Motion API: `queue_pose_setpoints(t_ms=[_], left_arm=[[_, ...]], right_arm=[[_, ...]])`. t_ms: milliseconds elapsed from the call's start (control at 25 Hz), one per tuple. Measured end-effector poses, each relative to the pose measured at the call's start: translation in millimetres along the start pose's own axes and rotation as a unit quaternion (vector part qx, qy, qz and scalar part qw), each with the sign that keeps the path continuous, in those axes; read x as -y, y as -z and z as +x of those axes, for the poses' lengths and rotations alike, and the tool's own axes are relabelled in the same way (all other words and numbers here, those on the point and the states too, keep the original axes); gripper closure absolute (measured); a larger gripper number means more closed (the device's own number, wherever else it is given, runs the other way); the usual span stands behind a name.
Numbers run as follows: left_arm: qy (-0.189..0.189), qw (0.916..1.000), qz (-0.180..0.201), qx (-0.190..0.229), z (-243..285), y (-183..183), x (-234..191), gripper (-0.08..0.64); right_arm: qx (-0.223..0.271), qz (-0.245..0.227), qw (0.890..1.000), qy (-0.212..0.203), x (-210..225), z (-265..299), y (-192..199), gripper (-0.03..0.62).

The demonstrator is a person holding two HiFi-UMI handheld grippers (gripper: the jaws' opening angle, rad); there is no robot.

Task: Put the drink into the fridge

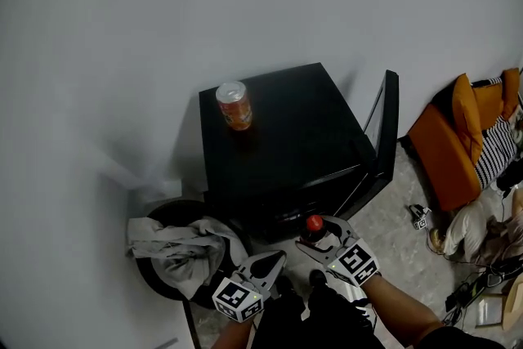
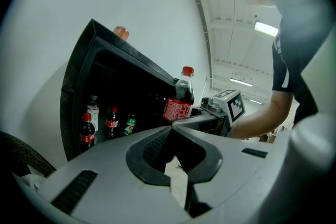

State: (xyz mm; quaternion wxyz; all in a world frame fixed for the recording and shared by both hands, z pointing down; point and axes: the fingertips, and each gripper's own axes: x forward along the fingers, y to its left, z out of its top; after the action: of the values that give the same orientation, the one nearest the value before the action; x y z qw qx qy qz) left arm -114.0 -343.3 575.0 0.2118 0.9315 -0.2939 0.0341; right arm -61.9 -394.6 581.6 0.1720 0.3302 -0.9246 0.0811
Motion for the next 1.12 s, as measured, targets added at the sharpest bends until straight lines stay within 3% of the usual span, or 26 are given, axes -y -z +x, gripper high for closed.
queue_pose_setpoints(t_ms=[560, 1120], left_arm=[[-0.021, 0.9996, 0.010, 0.013, 47.8, 47.6, -59.8, 0.551], [-0.034, 0.9992, 0.017, 0.015, 61.4, 68.1, -94.0, 0.551]], right_arm=[[0.021, 0.002, 1.000, 0.012, 57.3, 64.8, 67.1, 0.267], [0.042, -0.001, 0.998, 0.040, 103.7, 118.2, 79.7, 0.267]])
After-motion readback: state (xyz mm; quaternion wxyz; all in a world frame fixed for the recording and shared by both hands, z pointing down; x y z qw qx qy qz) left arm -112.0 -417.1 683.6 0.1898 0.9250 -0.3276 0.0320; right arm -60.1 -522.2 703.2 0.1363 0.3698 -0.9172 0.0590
